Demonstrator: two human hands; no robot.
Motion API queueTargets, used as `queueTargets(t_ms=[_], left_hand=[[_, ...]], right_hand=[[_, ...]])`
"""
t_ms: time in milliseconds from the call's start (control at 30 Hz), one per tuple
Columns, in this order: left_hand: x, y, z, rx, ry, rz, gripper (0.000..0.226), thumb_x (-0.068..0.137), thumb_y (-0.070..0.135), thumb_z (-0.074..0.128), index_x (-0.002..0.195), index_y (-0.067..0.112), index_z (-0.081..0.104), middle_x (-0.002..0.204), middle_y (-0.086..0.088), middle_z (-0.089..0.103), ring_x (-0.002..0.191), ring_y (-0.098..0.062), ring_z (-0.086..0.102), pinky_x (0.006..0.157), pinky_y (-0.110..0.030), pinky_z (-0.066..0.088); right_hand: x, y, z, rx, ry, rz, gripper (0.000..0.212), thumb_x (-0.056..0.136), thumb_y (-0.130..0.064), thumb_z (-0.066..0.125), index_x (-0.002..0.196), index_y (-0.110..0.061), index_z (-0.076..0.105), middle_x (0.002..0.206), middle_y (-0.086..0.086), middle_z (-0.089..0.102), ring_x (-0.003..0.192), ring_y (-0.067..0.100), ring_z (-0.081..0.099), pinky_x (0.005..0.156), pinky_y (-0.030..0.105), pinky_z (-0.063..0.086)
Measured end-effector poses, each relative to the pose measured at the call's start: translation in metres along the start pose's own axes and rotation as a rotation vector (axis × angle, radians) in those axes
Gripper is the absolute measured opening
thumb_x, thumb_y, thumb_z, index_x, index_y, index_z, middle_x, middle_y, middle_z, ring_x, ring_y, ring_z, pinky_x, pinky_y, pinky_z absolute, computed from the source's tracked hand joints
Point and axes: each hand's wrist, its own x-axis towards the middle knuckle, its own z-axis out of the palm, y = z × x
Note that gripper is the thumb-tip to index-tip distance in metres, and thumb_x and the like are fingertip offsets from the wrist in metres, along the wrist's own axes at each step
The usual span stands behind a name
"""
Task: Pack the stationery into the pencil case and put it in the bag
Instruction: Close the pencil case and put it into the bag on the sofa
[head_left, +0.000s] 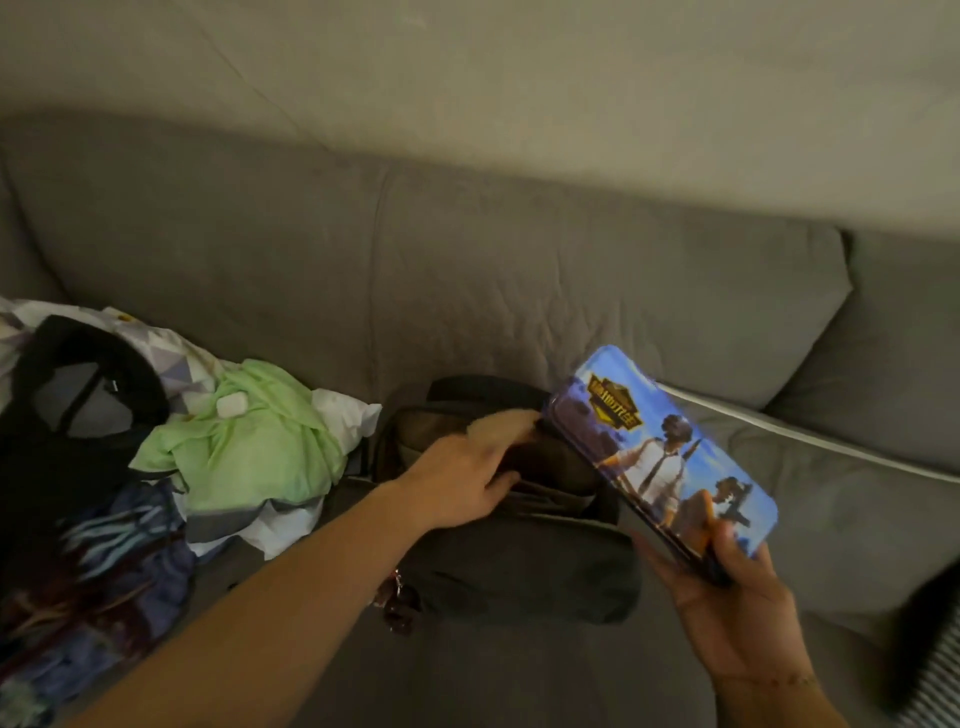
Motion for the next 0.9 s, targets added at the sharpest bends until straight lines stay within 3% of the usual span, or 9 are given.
queueTargets(t_ms=[67,200,333,433,533,633,700,767,900], left_hand=[[0.009,0.001,-0.007,-0.114,-0.131,-0.130,0.083,0.093,0.037,0.056,0.149,0.040,-0.006,0.147,-0.007,0.048,0.126,-0.026,0.053,0.106,-0.042,0.043],[0.023,-0.002,-0.016,-0.226,-0.359,-0.226,0.097,0.092,0.038,0.059,0.146,0.043,-0.022,0.155,-0.009,0.036,0.132,-0.028,0.046,0.112,-0.040,0.035],[0.027,-0.011,-0.013,-0.194,-0.442,-0.245,0.102,0.089,0.044,0.058,0.144,0.043,-0.027,0.158,-0.013,0.031,0.136,-0.029,0.042,0.115,-0.040,0.029],[0.024,-0.018,-0.010,-0.172,-0.500,-0.211,0.107,0.088,0.046,0.060,0.144,0.041,-0.030,0.159,-0.012,0.027,0.138,-0.029,0.038,0.116,-0.039,0.027],[0.018,-0.024,-0.009,-0.208,-0.517,-0.153,0.116,0.082,0.050,0.066,0.138,0.047,-0.036,0.160,-0.009,0.024,0.139,-0.026,0.037,0.118,-0.041,0.026],[0.010,-0.028,-0.001,-0.200,-0.478,-0.175,0.121,0.079,0.053,0.069,0.134,0.051,-0.039,0.163,-0.009,0.014,0.144,-0.028,0.030,0.119,-0.045,0.022],[0.002,-0.028,0.004,-0.240,-0.436,-0.176,0.124,0.075,0.055,0.070,0.128,0.058,-0.042,0.164,-0.006,0.015,0.146,-0.026,0.026,0.120,-0.046,0.020],[-0.007,-0.029,0.006,-0.301,-0.399,-0.170,0.126,0.076,0.051,0.073,0.129,0.057,-0.041,0.163,-0.003,0.020,0.145,-0.022,0.028,0.120,-0.045,0.021],[-0.030,-0.024,0.008,-0.341,-0.323,-0.172,0.126,0.079,0.043,0.075,0.134,0.054,-0.038,0.162,-0.005,0.022,0.139,-0.022,0.039,0.118,-0.044,0.028]], right_hand=[[-0.006,-0.005,-0.005,-0.069,-0.007,0.013,0.067,0.072,-0.018,0.061,0.137,-0.021,0.046,0.128,0.006,0.061,0.103,0.021,0.067,0.092,0.063,0.040],[-0.020,-0.016,-0.014,-0.253,0.015,-0.047,0.051,0.076,-0.002,0.051,0.125,-0.017,0.056,0.116,0.015,0.066,0.097,0.029,0.068,0.082,0.061,0.048],[-0.018,-0.027,-0.013,-0.378,0.063,-0.170,0.046,0.082,0.008,0.050,0.107,-0.028,0.064,0.110,0.012,0.069,0.092,0.024,0.070,0.069,0.036,0.058],[-0.003,-0.036,0.002,-0.656,-0.008,-0.368,0.045,0.072,-0.004,0.067,0.107,-0.032,0.062,0.106,0.005,0.070,0.091,0.018,0.069,0.074,0.030,0.058],[0.016,-0.042,0.024,-1.027,-0.174,-0.572,0.051,0.076,-0.002,0.071,0.110,-0.036,0.056,0.100,-0.018,0.068,0.092,0.001,0.065,0.080,0.014,0.051],[0.032,-0.038,0.048,-1.442,-0.387,-0.757,0.046,0.078,-0.031,0.067,0.121,-0.021,0.051,0.104,-0.021,0.062,0.093,-0.002,0.059,0.084,0.005,0.042],[0.041,-0.031,0.061,-1.591,-0.470,-0.812,0.052,0.076,-0.029,0.065,0.124,-0.019,0.047,0.106,-0.002,0.064,0.093,0.008,0.059,0.086,0.008,0.041],[0.046,-0.019,0.073,-1.652,-0.476,-0.822,0.057,0.073,-0.021,0.067,0.124,-0.023,0.044,0.105,0.010,0.067,0.090,0.021,0.064,0.082,0.022,0.048],[0.053,0.011,0.089,-1.772,-0.538,-0.809,0.060,0.071,-0.018,0.062,0.126,-0.027,0.039,0.099,0.013,0.065,0.080,0.034,0.065,0.068,0.041,0.056]])
